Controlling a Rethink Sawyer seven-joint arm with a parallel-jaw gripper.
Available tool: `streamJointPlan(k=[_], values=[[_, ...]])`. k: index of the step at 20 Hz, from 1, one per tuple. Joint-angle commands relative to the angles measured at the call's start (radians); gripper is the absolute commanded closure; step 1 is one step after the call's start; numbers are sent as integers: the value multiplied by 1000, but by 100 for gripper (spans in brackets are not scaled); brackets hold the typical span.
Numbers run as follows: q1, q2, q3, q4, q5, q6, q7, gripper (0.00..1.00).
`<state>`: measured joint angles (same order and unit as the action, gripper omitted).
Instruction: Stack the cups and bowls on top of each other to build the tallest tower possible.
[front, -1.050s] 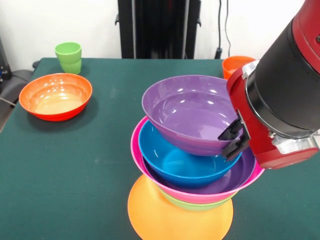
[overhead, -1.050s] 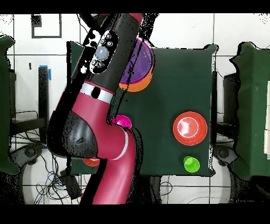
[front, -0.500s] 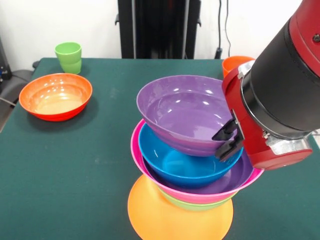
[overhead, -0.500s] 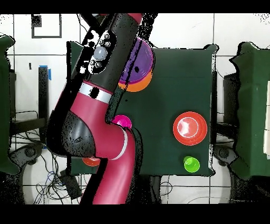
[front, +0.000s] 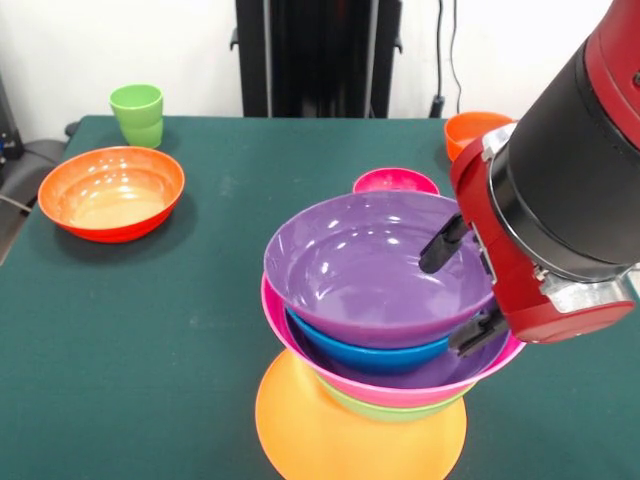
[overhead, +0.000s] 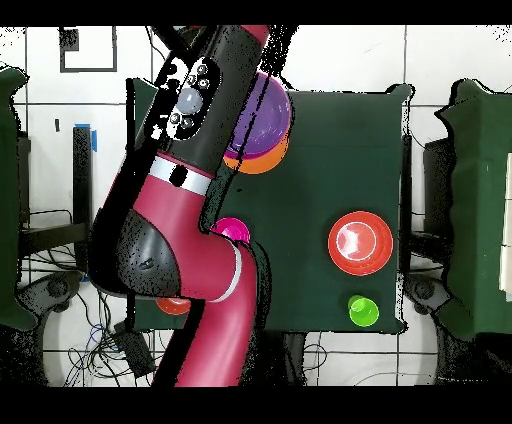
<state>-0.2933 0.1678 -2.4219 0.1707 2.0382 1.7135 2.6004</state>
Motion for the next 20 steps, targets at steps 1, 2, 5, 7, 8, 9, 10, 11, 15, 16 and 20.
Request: streamJointPlan(k=[1, 2, 5, 7, 8, 9, 10, 11, 15, 16, 20], values=[[-3, -3, -71, -36, 0, 32, 191, 0], [-2, -2, -67, -36, -2, 33, 190, 0], [-3, 0, -60, -37, 1, 42, 198, 0], [-3, 2, -51, -36, -1, 44, 207, 0], [-1, 3, -44, -33, -7, 40, 211, 0], [-1, 3, -41, -32, -10, 37, 211, 0], [0, 5, -30, -28, -16, 29, 215, 0], [1, 5, -24, -27, -20, 27, 214, 0], [15, 4, 37, -4, -70, 19, 198, 0], [21, 6, 56, 5, -85, 16, 193, 0], [57, 17, 159, 67, -157, 5, 178, 0]])
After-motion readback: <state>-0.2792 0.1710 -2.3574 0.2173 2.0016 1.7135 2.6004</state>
